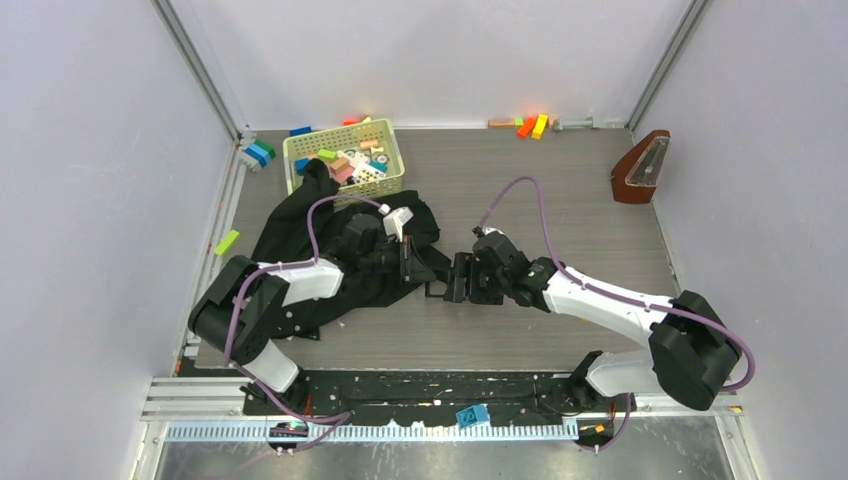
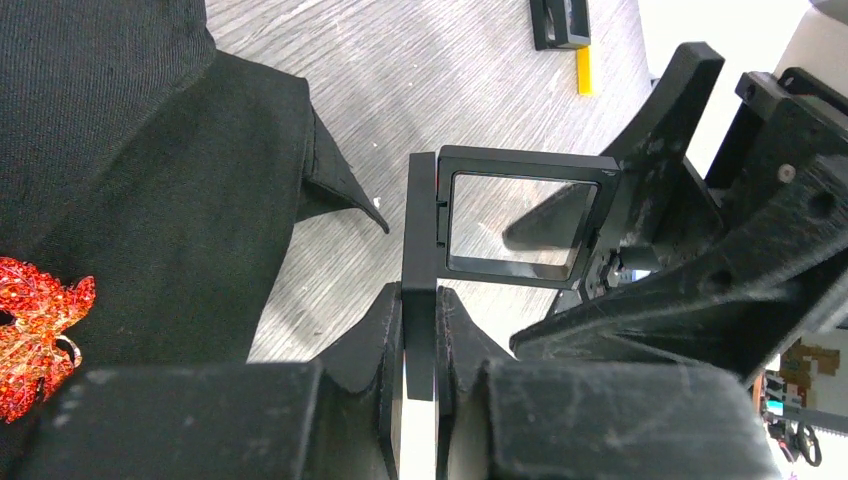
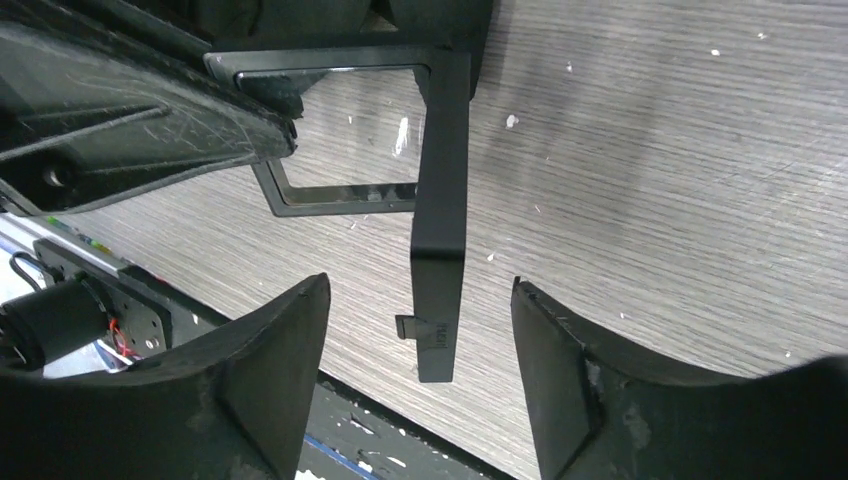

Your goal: Remove the brooch from the garment

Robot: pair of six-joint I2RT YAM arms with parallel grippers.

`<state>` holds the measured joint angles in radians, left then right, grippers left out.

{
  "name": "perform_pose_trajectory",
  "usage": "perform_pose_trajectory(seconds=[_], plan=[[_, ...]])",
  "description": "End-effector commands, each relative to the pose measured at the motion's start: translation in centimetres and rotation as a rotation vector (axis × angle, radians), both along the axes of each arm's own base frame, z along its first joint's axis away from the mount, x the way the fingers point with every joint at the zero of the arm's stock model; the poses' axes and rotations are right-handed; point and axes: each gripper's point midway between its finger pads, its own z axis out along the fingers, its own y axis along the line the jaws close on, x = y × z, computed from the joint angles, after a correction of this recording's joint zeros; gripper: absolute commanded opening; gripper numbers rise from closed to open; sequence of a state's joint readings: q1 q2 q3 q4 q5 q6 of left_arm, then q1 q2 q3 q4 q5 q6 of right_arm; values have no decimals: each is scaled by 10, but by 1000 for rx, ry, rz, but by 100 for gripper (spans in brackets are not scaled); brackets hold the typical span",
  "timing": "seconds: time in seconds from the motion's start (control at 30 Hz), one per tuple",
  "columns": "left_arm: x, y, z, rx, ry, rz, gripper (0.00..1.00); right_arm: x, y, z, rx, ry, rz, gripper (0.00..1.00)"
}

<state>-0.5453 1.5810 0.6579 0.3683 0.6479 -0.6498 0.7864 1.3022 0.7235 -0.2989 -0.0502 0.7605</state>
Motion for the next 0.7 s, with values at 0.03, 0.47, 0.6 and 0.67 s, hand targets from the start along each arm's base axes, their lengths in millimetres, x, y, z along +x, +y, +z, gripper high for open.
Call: perform_pose_trajectory(seconds=[0.03,0.47,0.6,0.67], plan=[[4,-6,5,-11,-6,-13,1,12,5,36,63,-123,2,82],[-1,-19,21,-195,71,-95,3,4,-17,80,308,-238,28,99],[-1,-21,21,-225,100,-99,4,11,-33,80,347,-221,-32,91],[0,-22,16,-225,119,-97,4,12,-39,76,321,-204,-52,82]])
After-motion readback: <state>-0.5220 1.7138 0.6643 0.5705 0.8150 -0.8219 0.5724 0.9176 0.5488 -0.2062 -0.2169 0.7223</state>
